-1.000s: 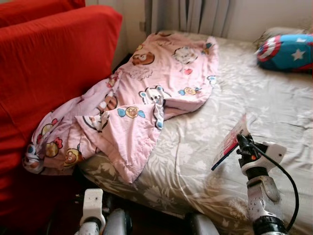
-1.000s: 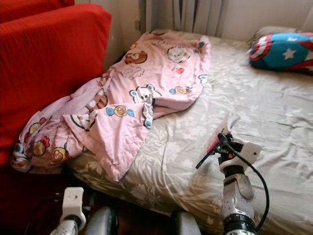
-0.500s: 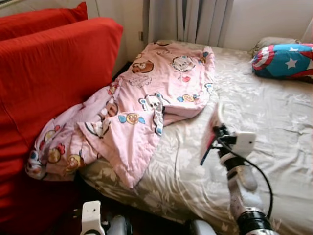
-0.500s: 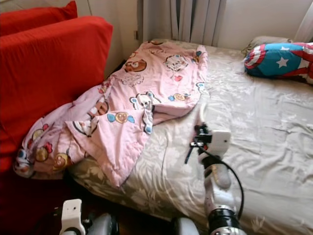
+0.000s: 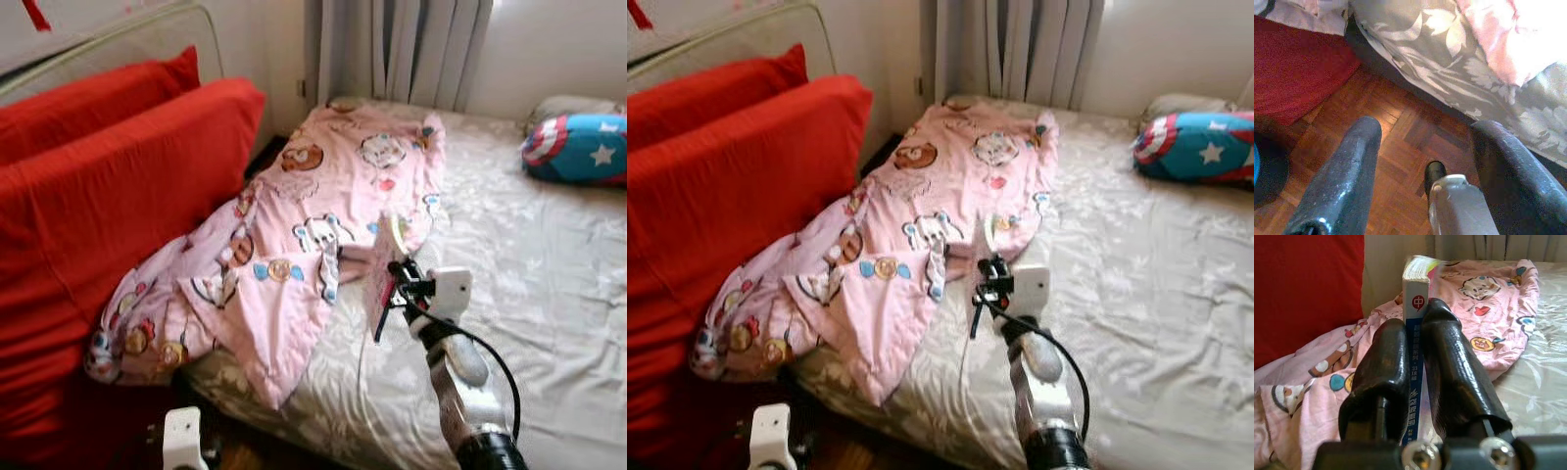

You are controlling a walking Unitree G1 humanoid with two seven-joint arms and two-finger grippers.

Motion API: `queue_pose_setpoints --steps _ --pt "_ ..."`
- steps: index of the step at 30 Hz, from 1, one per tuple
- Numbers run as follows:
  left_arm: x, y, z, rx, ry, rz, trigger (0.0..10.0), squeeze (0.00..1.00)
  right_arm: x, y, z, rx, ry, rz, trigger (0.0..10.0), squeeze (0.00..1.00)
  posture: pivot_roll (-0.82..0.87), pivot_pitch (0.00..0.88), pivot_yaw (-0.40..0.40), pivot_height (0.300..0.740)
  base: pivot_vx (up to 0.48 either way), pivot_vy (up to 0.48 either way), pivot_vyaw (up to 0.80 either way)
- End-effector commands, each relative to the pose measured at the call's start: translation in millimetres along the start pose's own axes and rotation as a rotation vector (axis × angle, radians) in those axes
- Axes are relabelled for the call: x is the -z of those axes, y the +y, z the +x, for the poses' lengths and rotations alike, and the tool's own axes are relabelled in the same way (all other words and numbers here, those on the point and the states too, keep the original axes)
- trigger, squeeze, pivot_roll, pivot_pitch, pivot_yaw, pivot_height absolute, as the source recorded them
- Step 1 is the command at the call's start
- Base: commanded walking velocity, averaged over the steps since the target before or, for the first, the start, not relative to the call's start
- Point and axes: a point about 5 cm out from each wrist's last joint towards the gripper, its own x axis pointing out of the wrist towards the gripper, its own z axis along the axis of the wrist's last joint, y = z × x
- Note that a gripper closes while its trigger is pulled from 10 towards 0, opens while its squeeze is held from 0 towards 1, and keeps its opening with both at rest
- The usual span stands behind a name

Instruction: Clean up the room

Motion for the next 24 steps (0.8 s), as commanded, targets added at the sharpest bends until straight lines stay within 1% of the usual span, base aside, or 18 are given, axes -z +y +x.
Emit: queue_pose_setpoints --steps 1,6,8,11,14,17,24 --pt "9.8 3.6 -2.7 -0.008 0.045 -0.019 10.0 0.00 -4.8 -1.0 -1.1 0.031 -0.028 0.008 10.0 0.00 -0.12 0.000 -0.004 0.740 0.000 0.000 0.00" --pt "17.5 7.7 -5.6 -0.011 0.074 -0.015 10.0 0.00 -3.7 -2.2 -3.9 0.057 -0.021 0.002 10.0 0.00 -0.13 0.000 -0.002 0.740 0.000 0.000 0.00" --pt "21.9 8.0 -7.2 -0.009 0.091 -0.014 10.0 0.00 -2.5 -7.2 -6.3 0.088 -0.013 0.017 10.0 0.00 -0.12 0.000 -0.002 0.740 0.000 0.000 0.00" --pt "25.0 6.5 -8.2 -0.005 0.103 -0.010 10.0 0.00 -2.5 -11.6 -6.7 0.108 -0.007 0.015 10.0 0.00 -0.12 0.000 -0.003 0.740 0.000 0.000 0.00" --pt "27.7 5.9 -9.1 -0.003 0.116 -0.009 10.0 0.00 -3.0 -13.4 -4.9 0.110 0.008 -0.016 10.0 0.00 -0.12 0.000 -0.003 0.740 0.000 0.000 -0.77" --pt "28.0 6.6 -9.1 -0.003 0.121 -0.007 10.0 0.00 -5.6 -12.9 -3.0 0.114 -0.005 0.002 10.0 0.00 -0.13 0.000 -0.002 0.740 0.000 0.000 -0.74" --pt "23.4 7.3 -6.8 -0.003 0.119 -0.002 10.0 0.00 -6.5 -11.4 -0.8 0.122 -0.003 0.003 10.0 0.00 -0.11 0.000 -0.012 0.740 0.000 0.000 -0.74"
